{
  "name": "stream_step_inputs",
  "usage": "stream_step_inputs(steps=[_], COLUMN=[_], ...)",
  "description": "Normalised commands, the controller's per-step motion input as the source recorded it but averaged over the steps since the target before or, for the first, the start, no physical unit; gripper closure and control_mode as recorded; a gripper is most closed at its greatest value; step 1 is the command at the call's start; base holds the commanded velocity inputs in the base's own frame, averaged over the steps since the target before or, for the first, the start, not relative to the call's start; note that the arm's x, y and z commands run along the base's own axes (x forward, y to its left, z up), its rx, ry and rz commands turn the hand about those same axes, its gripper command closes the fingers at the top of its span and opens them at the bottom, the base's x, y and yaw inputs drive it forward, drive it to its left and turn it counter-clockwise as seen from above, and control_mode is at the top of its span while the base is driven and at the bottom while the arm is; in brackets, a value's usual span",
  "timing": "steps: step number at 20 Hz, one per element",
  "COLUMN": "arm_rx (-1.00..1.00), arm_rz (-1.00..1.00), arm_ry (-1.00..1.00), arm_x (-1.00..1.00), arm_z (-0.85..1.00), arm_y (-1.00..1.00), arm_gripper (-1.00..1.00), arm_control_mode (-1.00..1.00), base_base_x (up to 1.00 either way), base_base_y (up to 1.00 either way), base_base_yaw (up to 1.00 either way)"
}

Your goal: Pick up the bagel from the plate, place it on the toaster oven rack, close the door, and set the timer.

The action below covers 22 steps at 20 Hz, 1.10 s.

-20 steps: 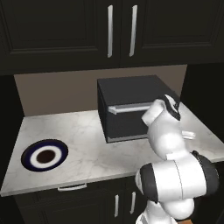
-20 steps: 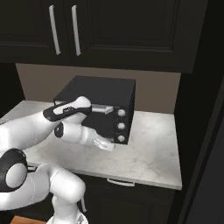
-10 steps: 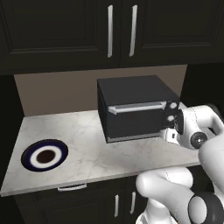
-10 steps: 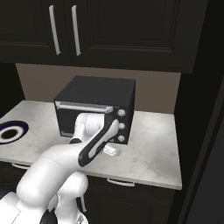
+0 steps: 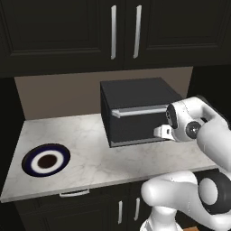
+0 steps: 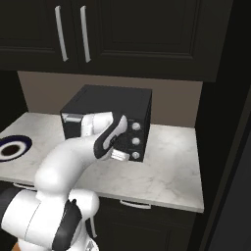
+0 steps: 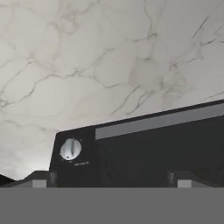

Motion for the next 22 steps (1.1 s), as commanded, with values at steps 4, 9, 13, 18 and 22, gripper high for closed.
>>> stream_step_inputs(steps=[4,9,13,18,22], arm_rx=[0.01,0.06,0.09,0.09,0.28], arm_rz=[0.0,0.0,0.0,0.0,-0.09], arm_ry=[0.63,0.49,0.29,0.21,0.32], arm_x=[-0.35,-0.62,-0.47,-0.24,-0.19], arm_z=[0.89,0.92,1.0,1.0,1.0], arm_y=[-0.05,-0.18,-0.12,-0.01,0.0], arm_gripper=[-1.0,-1.0,-1.0,-1.0,-1.0], arm_control_mode=[-1.0,-1.0,-1.0,-1.0,-1.0], base_base_x=[0.0,0.0,0.0,0.0,0.0], base_base_y=[0.0,0.0,0.0,0.0,0.0], base_base_yaw=[0.0,0.0,0.0,0.0,0.0])
